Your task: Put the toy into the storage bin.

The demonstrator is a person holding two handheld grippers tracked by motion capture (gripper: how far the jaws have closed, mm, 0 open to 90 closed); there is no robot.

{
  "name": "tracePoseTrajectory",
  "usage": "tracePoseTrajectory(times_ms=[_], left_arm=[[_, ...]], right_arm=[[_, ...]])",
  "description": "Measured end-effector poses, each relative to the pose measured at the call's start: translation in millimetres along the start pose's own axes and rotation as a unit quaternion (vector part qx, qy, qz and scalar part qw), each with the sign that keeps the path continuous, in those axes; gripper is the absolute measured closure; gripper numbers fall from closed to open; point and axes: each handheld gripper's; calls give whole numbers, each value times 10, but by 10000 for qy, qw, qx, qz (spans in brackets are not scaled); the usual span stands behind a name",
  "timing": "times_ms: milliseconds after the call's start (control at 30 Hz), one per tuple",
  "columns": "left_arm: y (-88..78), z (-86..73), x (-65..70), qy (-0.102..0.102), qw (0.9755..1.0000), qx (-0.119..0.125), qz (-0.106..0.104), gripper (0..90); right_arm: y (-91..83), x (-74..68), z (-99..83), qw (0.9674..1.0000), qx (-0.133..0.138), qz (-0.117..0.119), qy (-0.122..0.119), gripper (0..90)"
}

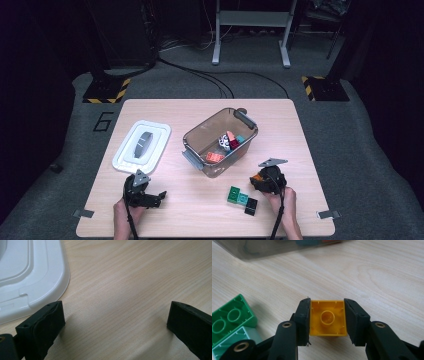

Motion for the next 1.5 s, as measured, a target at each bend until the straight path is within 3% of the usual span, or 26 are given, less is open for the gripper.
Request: tracePoseTrajectory(times_ms=[333,367,400,433,467,500,533,567,700,767,867,967,1500], left_arm=[[1,1,-2,11,10000,7,3,13],[1,1,-2,10,10000,9,3,13],[1,0,-1,9,10000,8,2,13],[1,0,-1,8,10000,9,3,13],[1,1,-2,11,10000,7,3,13],[1,1,-2,12,10000,8,2,13],[1,1,-2,12,10000,8,3,13],[2,-1,1,-18,10000,14,3,13],[1,1,-3,11,10000,7,1,13],[1,1,-2,10,10000,8,3,13],[0,0,-1,-3,10000,-2,4,13],[0,2,-7,25,10000,-10,1,13],[0,1,-4,1,10000,-12,-1,13]], right_arm=[[-112,43,106,9995,313,63,-41,588],[-123,34,118,9995,294,55,35,588],[-122,59,129,9993,346,75,-114,589],[-130,41,144,9995,323,49,21,588],[-132,58,150,9993,356,63,-95,589],[-140,45,168,9994,337,81,13,588],[-143,62,178,9992,375,82,-116,589],[-150,45,191,9993,366,64,-5,588],[-163,66,250,9988,461,110,-145,589],[-173,56,287,9989,444,132,-48,589],[-184,64,341,9986,494,139,-162,588],[-199,47,399,9989,456,108,-89,589],[-400,102,719,9975,676,-4,-206,589]])
Point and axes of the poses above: each handheld gripper's, and its own axes: y roughly forward along the jaws, z roughly out of its top, x roughly to its right, and after that the axes turned 3 degrees about x, right-handed
